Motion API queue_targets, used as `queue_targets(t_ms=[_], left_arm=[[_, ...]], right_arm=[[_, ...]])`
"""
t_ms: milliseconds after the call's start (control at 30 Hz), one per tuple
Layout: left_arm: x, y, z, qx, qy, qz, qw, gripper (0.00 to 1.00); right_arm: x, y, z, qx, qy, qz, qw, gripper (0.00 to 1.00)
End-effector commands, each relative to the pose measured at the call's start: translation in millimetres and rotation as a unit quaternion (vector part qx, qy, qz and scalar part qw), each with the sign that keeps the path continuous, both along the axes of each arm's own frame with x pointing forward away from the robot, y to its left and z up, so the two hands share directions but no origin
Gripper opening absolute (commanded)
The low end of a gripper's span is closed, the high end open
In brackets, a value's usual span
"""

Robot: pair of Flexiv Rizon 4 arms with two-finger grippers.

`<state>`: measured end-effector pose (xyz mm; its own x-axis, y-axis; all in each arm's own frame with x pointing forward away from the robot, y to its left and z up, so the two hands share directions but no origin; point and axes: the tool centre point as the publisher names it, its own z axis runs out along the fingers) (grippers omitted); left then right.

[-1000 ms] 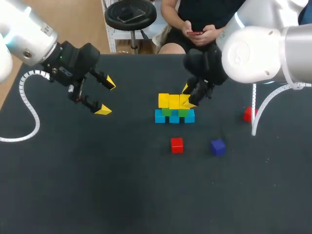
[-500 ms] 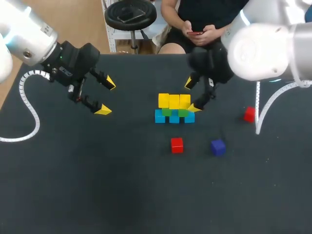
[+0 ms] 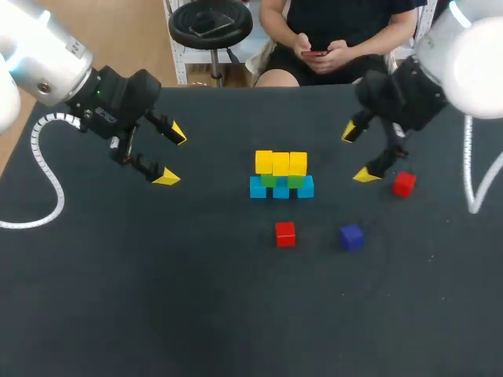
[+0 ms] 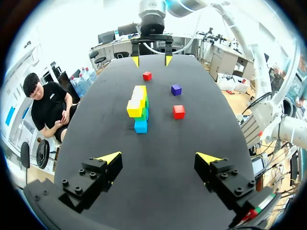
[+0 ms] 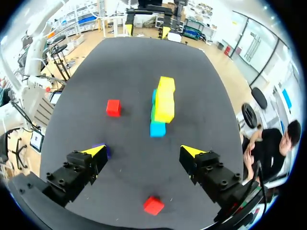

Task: Place the blue cubes, place green cubes on the blue cubes, place the yellow cubes on the green cubes, then place the red cubes on the yellow cubes, and place purple cube on the red cubes.

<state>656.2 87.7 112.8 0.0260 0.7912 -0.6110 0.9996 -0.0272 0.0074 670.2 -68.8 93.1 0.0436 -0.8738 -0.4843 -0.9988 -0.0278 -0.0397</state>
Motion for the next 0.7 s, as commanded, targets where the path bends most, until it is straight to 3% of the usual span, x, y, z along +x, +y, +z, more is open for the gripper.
queue_targets(t_ms=[33,167,300,533,700], left_arm=[[-0.2,1.1,-0.8,-0.002,-0.001,-0.001,1.000,1.00],[-0.2,1.1,-0.8,-0.002,-0.001,-0.001,1.000,1.00],[-0.2,1.1,-0.8,-0.002,-0.001,-0.001,1.000,1.00],[-0.2,1.1,-0.8,-0.002,-0.001,-0.001,1.000,1.00],[-0.2,1.1,-0.8,-0.002,-0.001,-0.001,1.000,1.00]], right_arm=[[-19.6,-26.6,1.6,0.008,-0.019,-0.020,1.000,1.00],[-21.8,-45.8,-5.4,0.006,-0.012,-0.037,0.999,1.00],[-24.9,-67.0,-11.4,0.000,-0.007,-0.090,0.996,1.00],[-24.3,-97.6,-23.5,0.009,-0.007,-0.207,0.978,1.00],[-17.4,-108.3,-32.7,0.015,-0.001,-0.242,0.970,1.00]])
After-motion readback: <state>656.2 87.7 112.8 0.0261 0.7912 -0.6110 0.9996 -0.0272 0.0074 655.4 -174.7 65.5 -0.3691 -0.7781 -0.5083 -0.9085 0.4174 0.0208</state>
